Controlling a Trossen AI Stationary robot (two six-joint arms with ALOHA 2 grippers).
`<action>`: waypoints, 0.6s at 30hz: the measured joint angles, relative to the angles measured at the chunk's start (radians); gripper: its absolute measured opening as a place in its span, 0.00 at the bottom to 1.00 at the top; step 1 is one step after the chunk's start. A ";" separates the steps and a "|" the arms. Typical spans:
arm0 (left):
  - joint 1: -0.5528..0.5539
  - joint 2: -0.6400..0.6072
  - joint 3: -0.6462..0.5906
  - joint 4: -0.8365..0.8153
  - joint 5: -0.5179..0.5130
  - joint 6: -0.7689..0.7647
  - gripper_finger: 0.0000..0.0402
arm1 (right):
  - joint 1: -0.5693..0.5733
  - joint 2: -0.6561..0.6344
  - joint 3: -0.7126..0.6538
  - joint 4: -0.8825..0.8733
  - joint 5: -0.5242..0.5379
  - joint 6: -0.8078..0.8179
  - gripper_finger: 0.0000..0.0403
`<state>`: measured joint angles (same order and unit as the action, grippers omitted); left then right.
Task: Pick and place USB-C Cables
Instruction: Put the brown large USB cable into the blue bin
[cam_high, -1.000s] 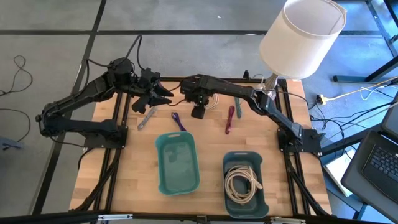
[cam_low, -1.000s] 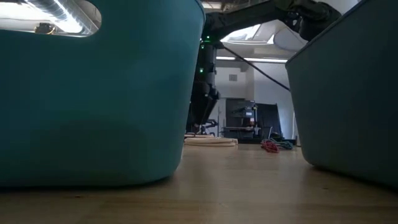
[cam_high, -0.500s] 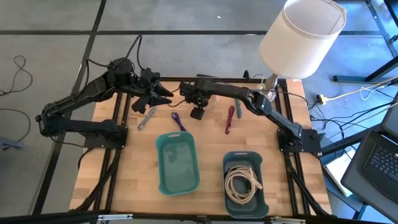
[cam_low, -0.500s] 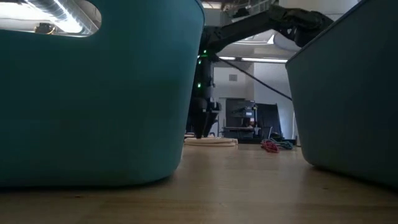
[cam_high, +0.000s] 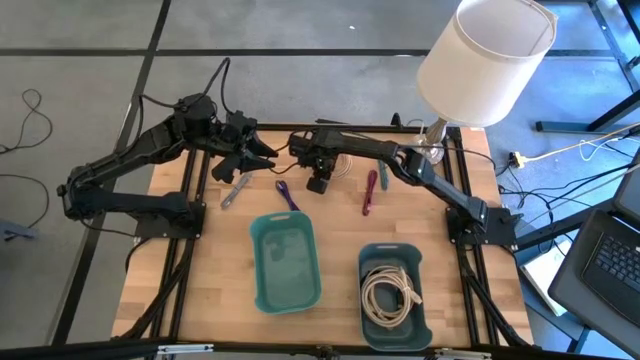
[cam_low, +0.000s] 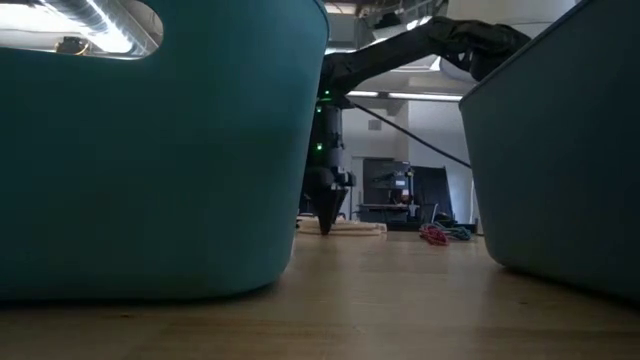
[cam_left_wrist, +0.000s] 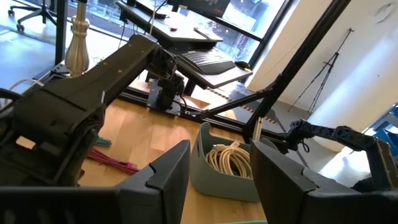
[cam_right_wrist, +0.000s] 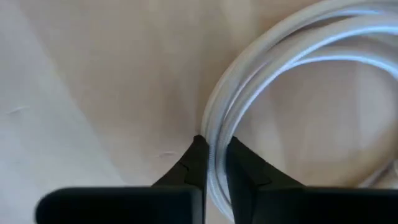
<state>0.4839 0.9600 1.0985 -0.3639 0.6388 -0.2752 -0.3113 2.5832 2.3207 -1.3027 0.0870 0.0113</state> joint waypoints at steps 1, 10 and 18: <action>0.000 0.000 0.000 0.000 0.000 0.000 0.40 | -0.001 0.000 0.000 0.001 0.005 0.001 0.08; 0.000 0.000 0.000 -0.010 -0.001 0.000 0.40 | 0.001 -0.012 0.003 -0.079 0.056 0.008 0.08; 0.000 0.000 0.000 -0.011 -0.002 0.008 0.40 | 0.074 -0.143 0.023 -0.235 0.079 0.038 0.08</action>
<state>0.4839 0.9600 1.0985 -0.3752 0.6365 -0.2668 -0.2372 2.4403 2.3440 -1.5381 0.1657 0.0494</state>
